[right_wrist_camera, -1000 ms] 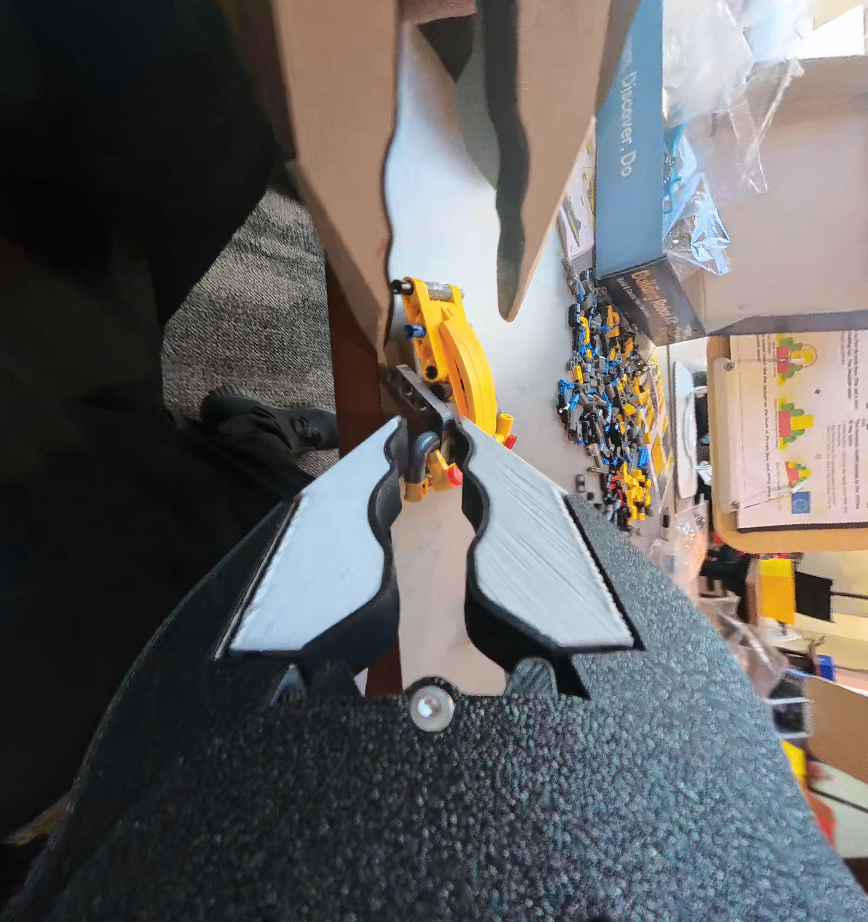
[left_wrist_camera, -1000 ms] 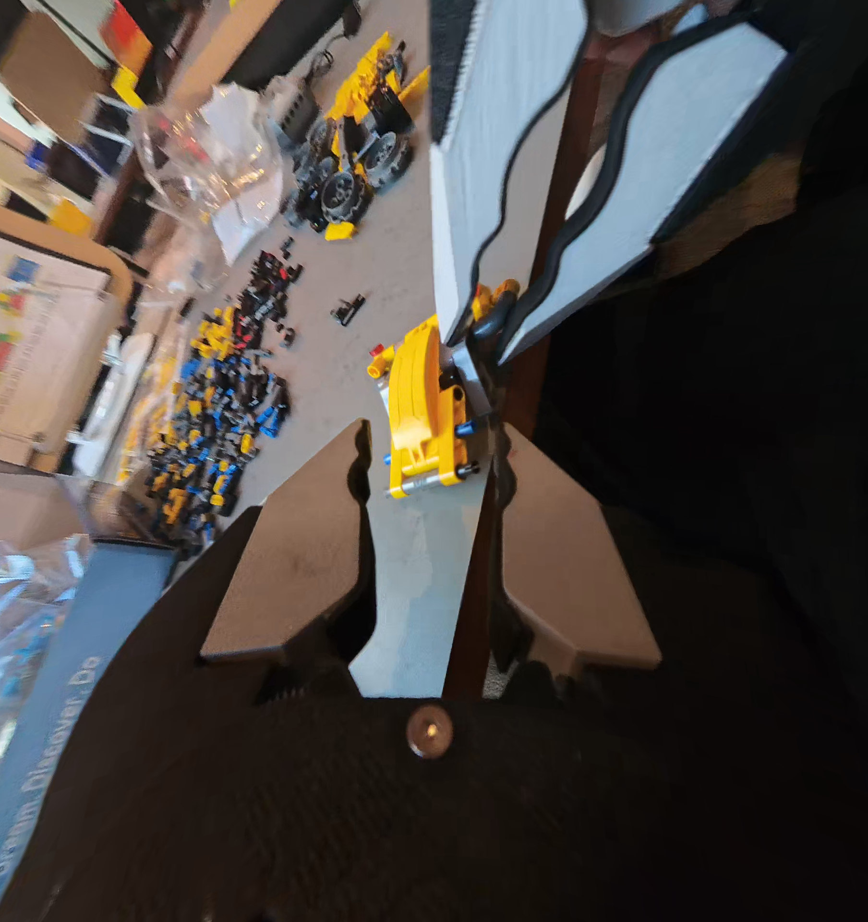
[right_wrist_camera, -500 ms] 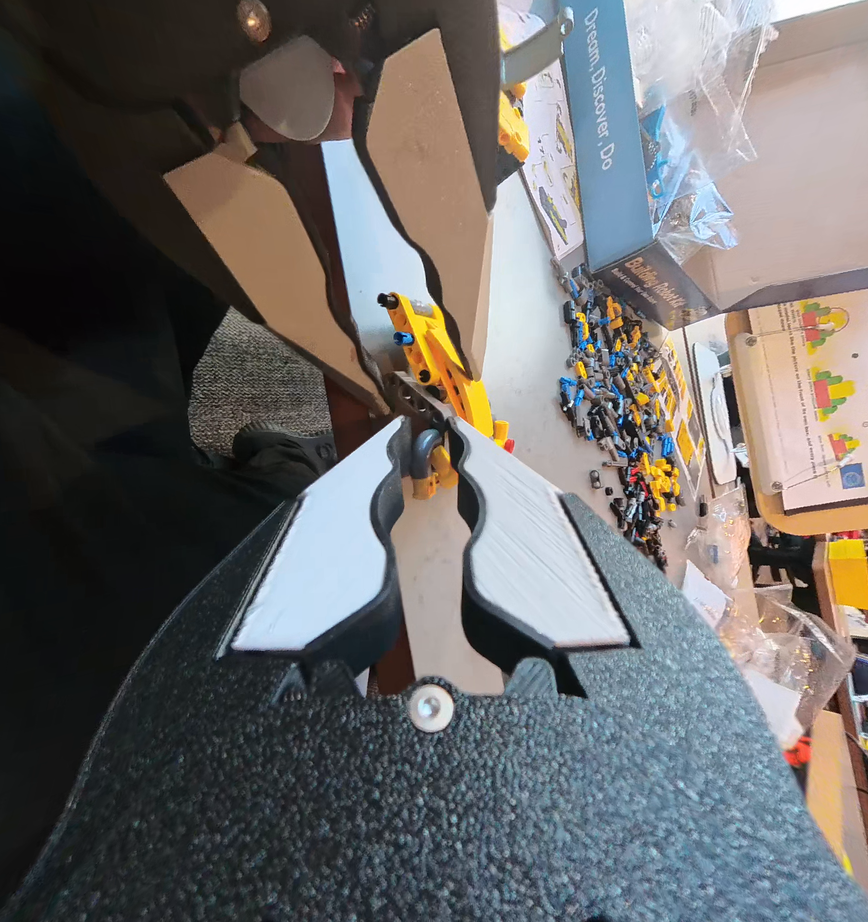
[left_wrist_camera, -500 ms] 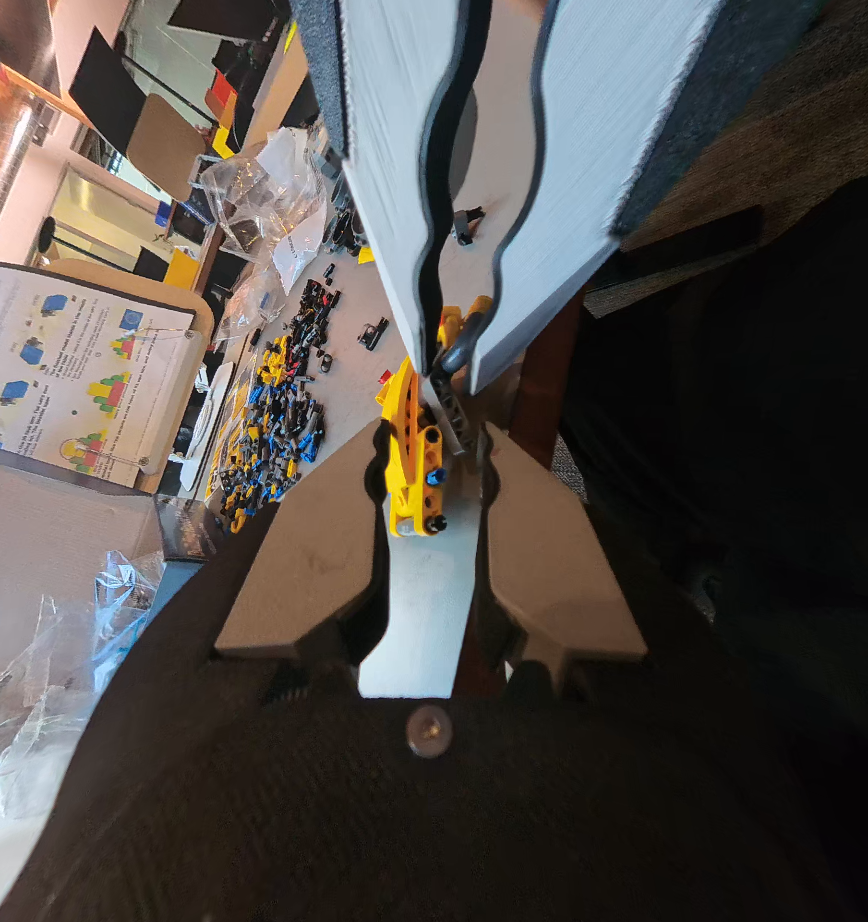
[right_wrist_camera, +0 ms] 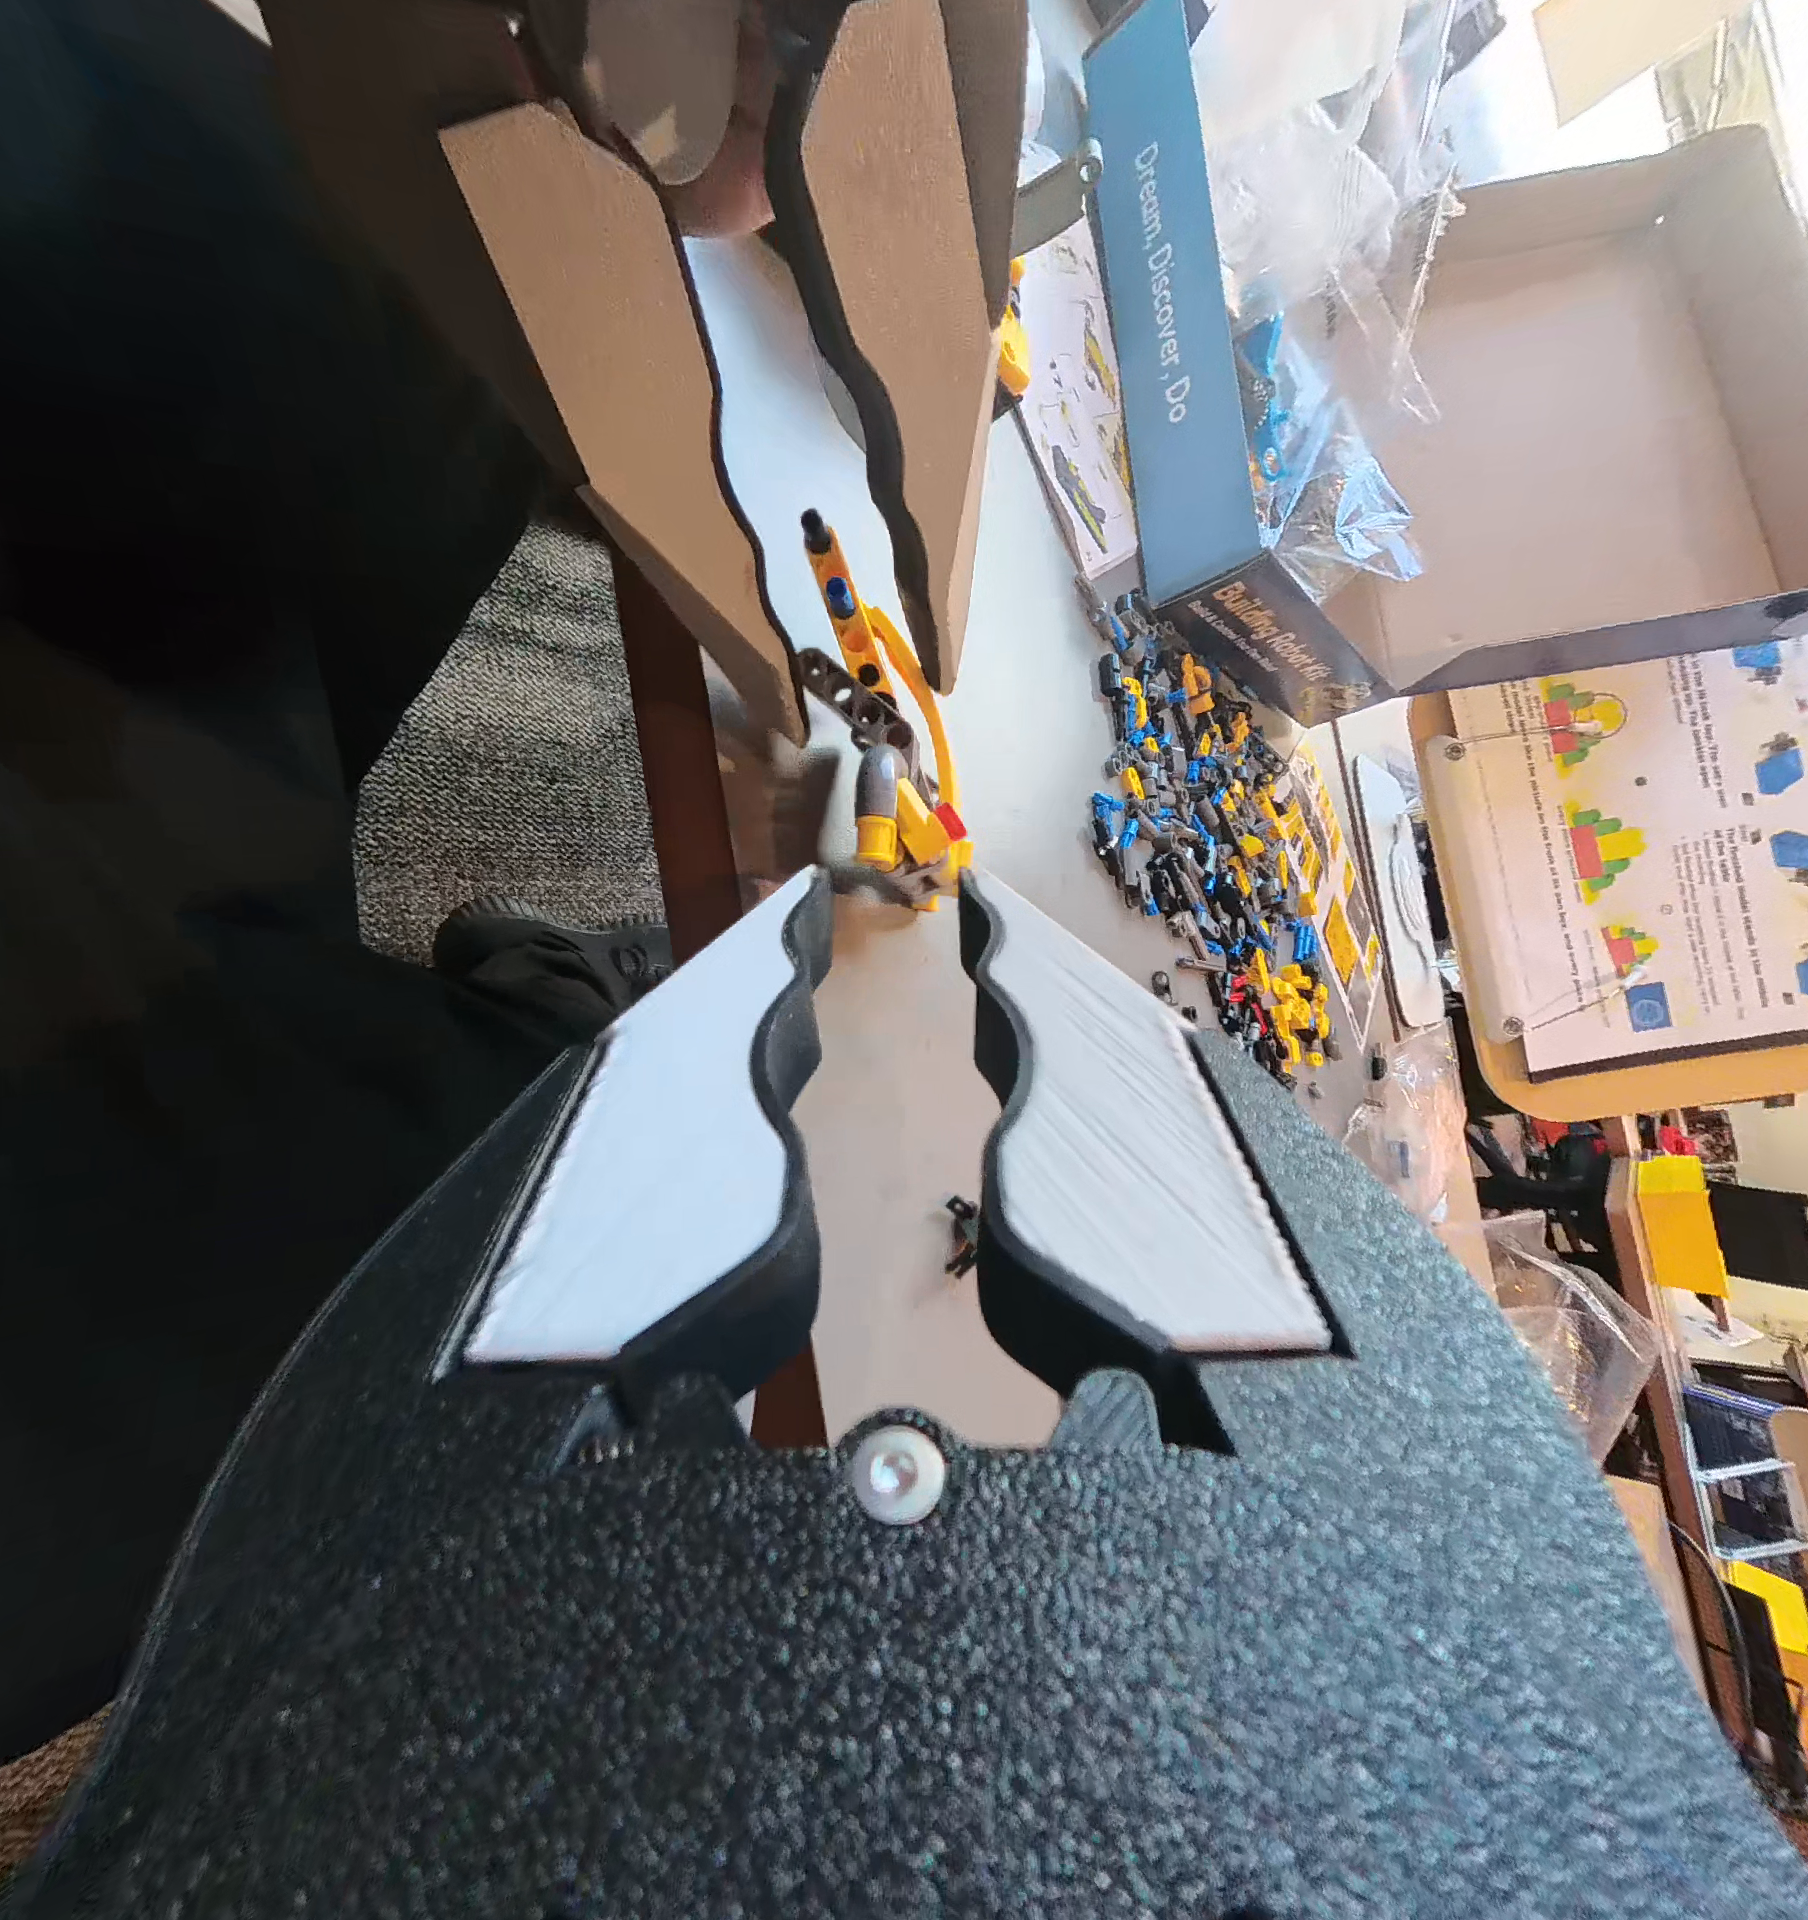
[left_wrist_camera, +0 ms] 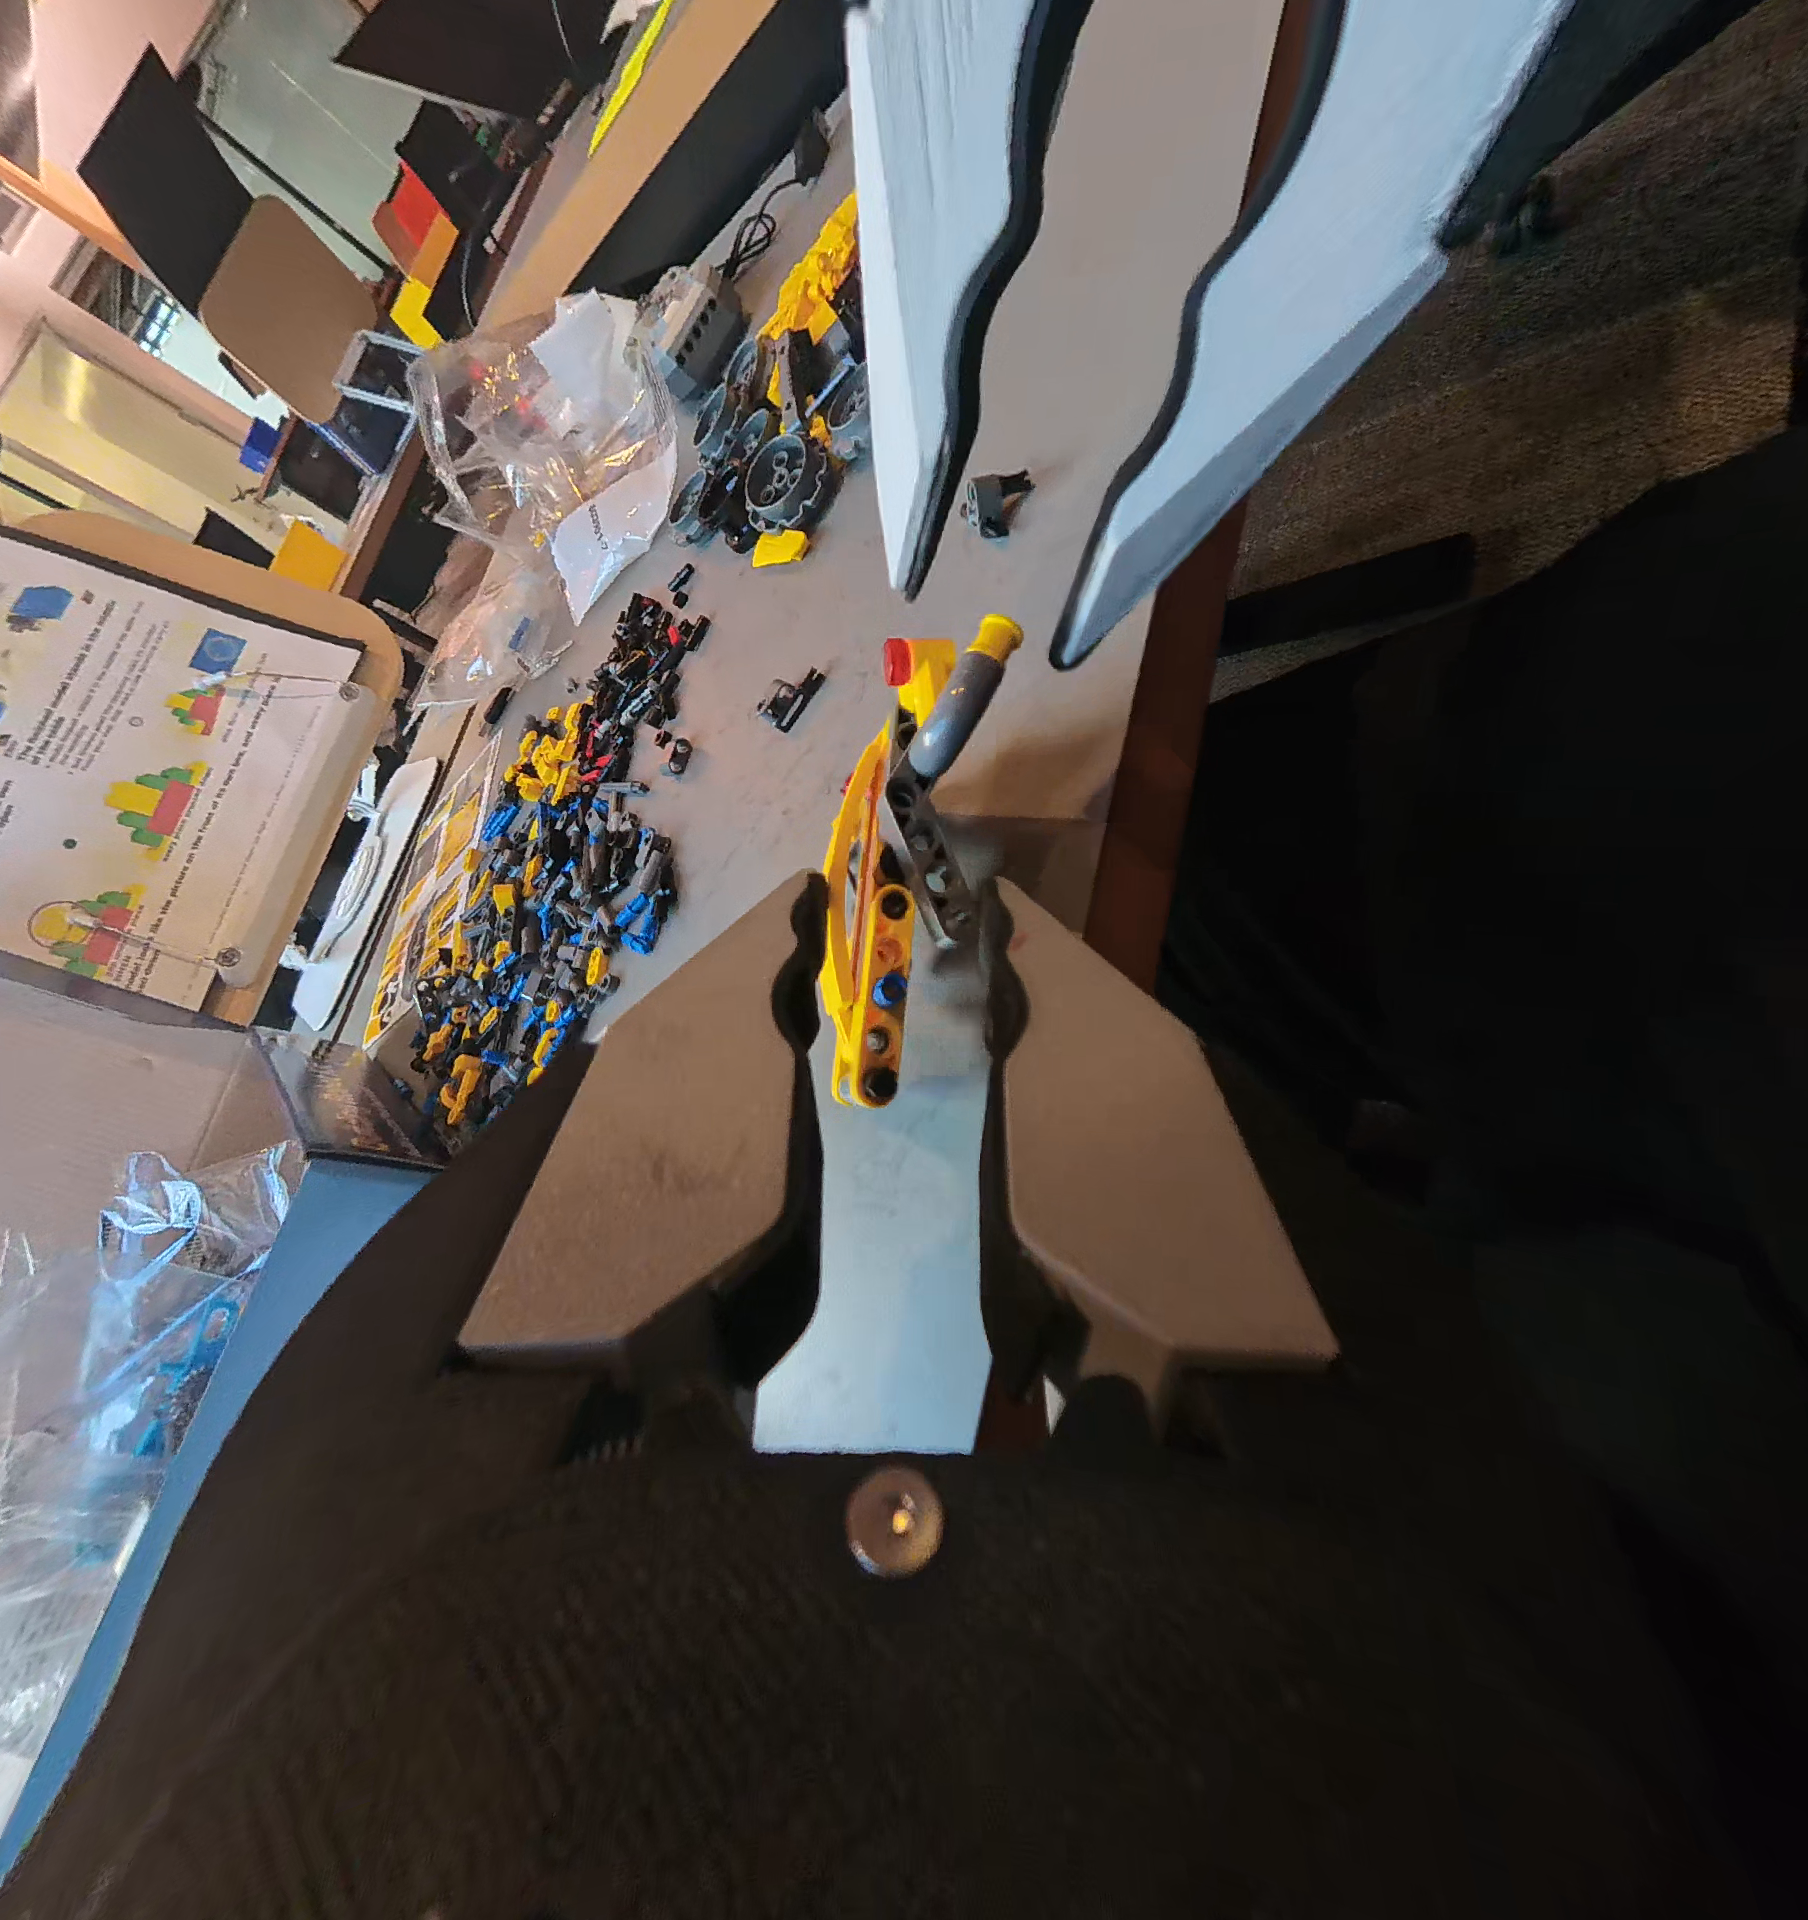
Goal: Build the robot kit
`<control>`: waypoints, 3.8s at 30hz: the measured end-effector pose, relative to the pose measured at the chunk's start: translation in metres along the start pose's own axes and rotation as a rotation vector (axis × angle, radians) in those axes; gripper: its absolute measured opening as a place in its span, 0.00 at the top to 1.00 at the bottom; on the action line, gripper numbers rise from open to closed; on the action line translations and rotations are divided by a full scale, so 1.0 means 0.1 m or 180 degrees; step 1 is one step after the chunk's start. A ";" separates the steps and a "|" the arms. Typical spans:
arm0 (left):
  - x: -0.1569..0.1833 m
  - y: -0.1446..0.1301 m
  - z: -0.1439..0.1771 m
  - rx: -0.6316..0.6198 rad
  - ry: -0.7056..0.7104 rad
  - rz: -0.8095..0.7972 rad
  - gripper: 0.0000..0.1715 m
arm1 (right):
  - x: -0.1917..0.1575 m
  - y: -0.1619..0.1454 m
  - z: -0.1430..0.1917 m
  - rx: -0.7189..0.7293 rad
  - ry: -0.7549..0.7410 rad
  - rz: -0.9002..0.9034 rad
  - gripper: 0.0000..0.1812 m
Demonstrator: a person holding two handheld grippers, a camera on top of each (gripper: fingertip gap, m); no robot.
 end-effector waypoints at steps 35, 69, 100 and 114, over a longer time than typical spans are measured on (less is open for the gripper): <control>-0.01 -0.04 0.08 0.0274 0.0158 0.0279 0.90 | 0.25 -1.13 -0.06 -0.0609 0.0403 -0.1802 0.97; 0.08 -0.02 0.03 0.0260 0.0253 0.0094 0.90 | 0.16 -0.07 0.13 0.0621 0.0189 -0.0931 1.00; -0.01 0.20 0.05 -0.0001 0.0031 -0.0409 0.92 | 0.02 0.43 0.11 -0.0766 -0.0412 0.1176 0.98; -0.03 0.04 -0.03 0.0053 0.0070 -0.0265 0.96 | 0.15 0.34 0.29 0.0221 -0.0436 0.0534 0.98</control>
Point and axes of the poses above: each gripper's, where its closed fingertips meet, z back along the fingers, y out of its top, x = y × z across the jaws, the point moved 2 cm from there along z, back along the fingers, and after that the axes turned 2 degrees about y, right-handed, at the moved point
